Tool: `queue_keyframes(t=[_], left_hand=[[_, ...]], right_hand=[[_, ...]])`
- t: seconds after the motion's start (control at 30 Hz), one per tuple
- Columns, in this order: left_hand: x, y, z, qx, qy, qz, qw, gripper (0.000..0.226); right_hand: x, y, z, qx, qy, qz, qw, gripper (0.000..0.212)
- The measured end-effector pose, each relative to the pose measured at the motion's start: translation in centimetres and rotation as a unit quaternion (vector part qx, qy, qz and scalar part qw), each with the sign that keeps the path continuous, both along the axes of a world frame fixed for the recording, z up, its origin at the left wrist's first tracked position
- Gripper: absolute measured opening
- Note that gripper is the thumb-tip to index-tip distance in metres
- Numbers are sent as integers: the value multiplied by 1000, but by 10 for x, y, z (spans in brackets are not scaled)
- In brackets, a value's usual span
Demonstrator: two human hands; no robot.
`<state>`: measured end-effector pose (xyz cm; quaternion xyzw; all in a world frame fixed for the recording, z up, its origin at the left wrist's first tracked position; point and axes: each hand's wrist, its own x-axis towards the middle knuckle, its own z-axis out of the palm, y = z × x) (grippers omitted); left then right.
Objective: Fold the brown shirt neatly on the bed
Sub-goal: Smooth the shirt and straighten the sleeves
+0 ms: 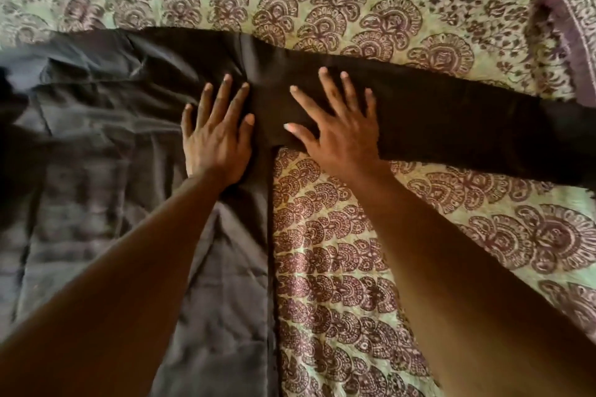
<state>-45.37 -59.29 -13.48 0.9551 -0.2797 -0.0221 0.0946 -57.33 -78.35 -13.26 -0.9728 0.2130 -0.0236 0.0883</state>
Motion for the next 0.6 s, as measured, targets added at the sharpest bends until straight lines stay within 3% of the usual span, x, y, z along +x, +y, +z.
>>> queue_keyframes(t=[0.17, 0.27, 0.43, 0.53, 0.6], left_hand=[[0, 2, 1, 4, 10, -7, 1000, 59], [1, 2, 1, -5, 9, 0, 1000, 58], [1, 1, -3, -11, 3, 7, 1000, 57], [1, 1, -4, -10, 5, 4, 1000, 57], [3, 1, -4, -11, 8, 2, 1000, 58]], right_hand=[[-55, -38, 10, 16, 44, -204, 978, 71], [-47, -36, 15, 6, 20, -297, 955, 76], [49, 33, 19, 2, -60, -144, 988, 67], [87, 61, 5, 45, -12, -86, 995, 63], [78, 53, -3, 16, 4, -74, 997, 61]])
